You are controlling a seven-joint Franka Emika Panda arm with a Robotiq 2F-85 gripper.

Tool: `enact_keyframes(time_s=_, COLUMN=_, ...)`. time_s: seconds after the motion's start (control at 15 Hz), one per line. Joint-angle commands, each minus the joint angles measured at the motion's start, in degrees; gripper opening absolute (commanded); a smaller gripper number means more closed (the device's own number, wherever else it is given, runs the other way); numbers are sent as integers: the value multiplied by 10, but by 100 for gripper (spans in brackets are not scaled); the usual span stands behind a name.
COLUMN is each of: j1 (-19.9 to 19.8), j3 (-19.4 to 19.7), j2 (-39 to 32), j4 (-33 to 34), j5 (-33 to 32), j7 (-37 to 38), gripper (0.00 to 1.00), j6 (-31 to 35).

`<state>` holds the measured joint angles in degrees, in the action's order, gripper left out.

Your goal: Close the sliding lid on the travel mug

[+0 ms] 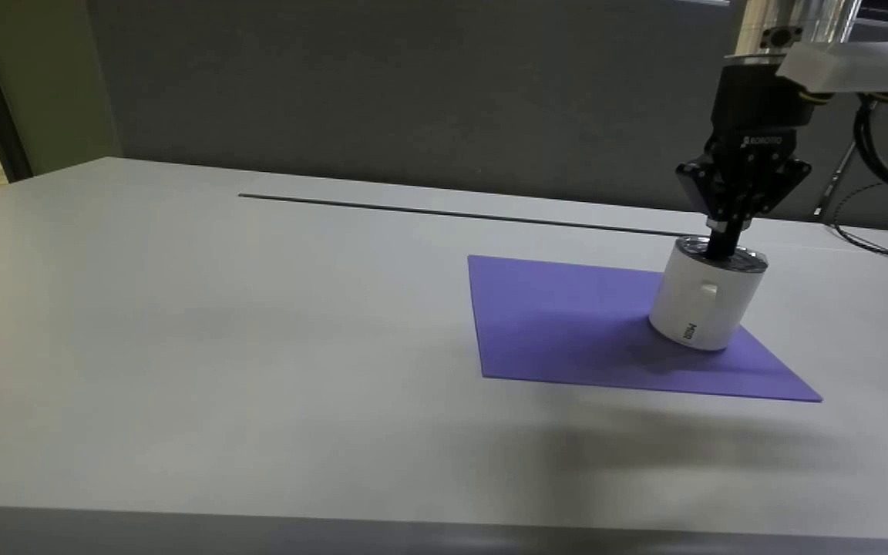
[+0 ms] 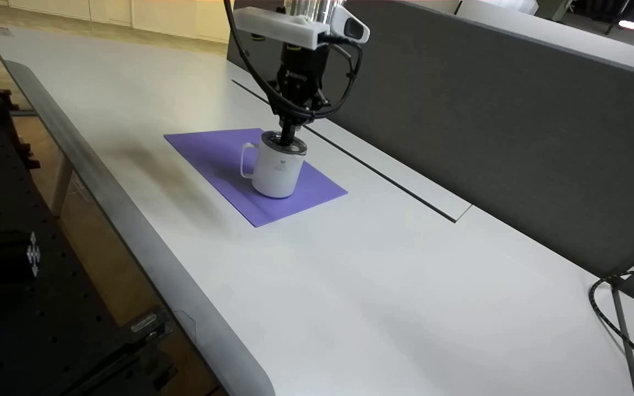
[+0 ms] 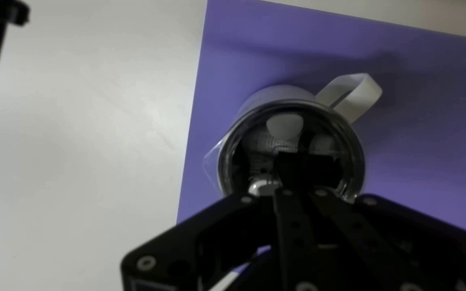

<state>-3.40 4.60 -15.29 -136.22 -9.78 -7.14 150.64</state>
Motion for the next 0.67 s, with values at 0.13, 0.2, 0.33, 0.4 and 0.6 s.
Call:
enact_keyframes(time_s=0.13, j1=-20, j3=-19, j2=6, j4=-10, j5=61, j7=-34, gripper=0, j6=0)
enact_keyframes(time_s=0.2, j1=-25, j3=-23, j2=5, j4=-9, j5=79, j7=-45, gripper=0, j6=-3)
enact_keyframes(time_s=0.33, j1=-29, j3=-25, j2=5, j4=-9, j5=97, j7=-55, gripper=0, j6=-2)
enact_keyframes(time_s=0.4, j1=-30, j3=-26, j2=5, j4=-9, j5=102, j7=-58, gripper=0, j6=-2)
enact_keyframes(time_s=0.6, j1=-30, j3=-22, j2=9, j4=-5, j5=102, j7=-58, gripper=0, j6=-1)
